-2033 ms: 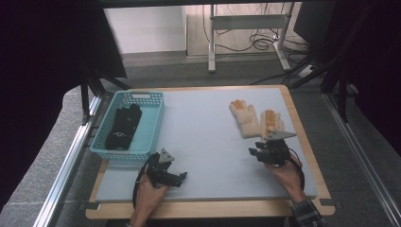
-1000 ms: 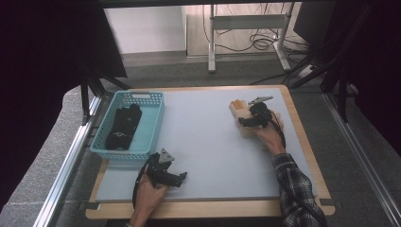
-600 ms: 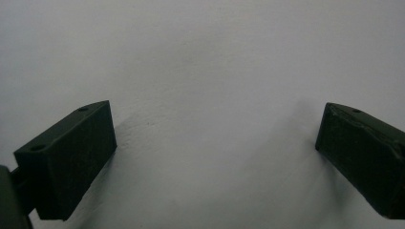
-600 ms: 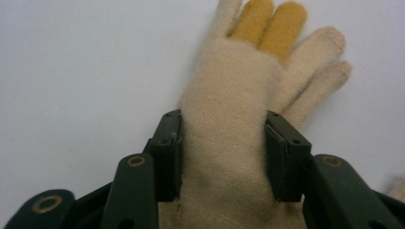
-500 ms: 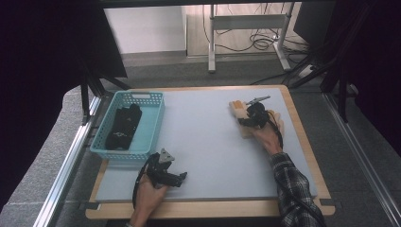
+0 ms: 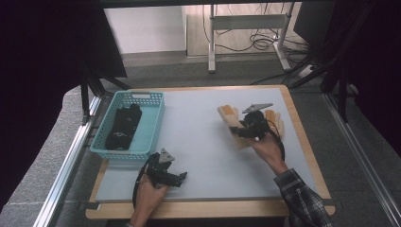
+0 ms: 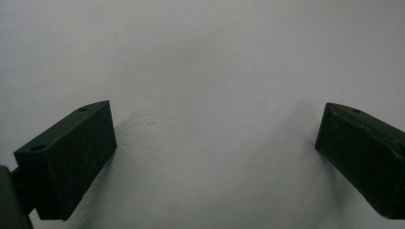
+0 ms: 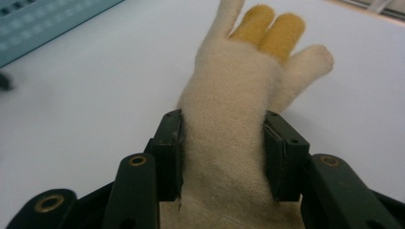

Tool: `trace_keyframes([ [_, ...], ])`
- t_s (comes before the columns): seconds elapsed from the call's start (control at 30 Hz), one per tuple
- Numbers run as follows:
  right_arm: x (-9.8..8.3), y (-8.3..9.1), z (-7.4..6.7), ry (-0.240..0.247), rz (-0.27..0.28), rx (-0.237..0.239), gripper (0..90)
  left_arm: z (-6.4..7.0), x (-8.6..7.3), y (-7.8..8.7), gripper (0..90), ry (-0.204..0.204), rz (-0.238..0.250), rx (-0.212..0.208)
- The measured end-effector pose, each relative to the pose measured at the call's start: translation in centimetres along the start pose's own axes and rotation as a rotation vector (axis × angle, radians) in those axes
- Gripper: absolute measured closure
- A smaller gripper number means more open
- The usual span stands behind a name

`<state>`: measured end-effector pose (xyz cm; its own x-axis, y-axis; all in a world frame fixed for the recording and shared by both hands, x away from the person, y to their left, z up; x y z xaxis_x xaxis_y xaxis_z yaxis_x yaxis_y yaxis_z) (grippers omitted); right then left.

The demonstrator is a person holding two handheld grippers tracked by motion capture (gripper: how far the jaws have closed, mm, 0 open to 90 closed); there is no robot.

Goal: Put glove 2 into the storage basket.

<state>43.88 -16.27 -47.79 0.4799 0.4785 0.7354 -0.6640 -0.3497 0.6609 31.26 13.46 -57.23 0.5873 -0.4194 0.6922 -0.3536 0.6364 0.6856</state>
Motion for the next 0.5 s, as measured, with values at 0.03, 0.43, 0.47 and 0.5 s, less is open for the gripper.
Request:
trace_keyframes([
  [0.03,-0.3,0.3,-1.0,0.01,-0.001,0.004,53.8,0.0,0.0,0.0,0.0,0.0,-0.001,0.0],
  [0.43,-5.8,-1.3,-6.9,0.029,-0.07,0.098,41.4,0.0,0.0,0.0,0.0,0.0,0.001,0.001],
  [0.47,-6.0,-1.1,-7.1,0.04,-0.064,0.093,38.2,0.0,0.0,0.0,0.0,0.0,0.001,0.001],
  [0.5,-5.9,-0.8,-7.1,0.05,-0.055,0.082,36.3,0.0,0.0,0.0,0.0,0.0,0.001,0.001],
])
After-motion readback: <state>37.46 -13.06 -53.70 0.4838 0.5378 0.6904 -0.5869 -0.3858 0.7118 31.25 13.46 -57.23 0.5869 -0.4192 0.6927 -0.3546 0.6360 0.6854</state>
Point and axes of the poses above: each handheld gripper's, and its own axes: y roughly backward along the jaws, x roughly out of its top, z roughly to its right, the point moved 3 cm from there along -y, roughly forward along the jaws, and after that the axes turned 15 degrees about -x, right-handed, at the moved point
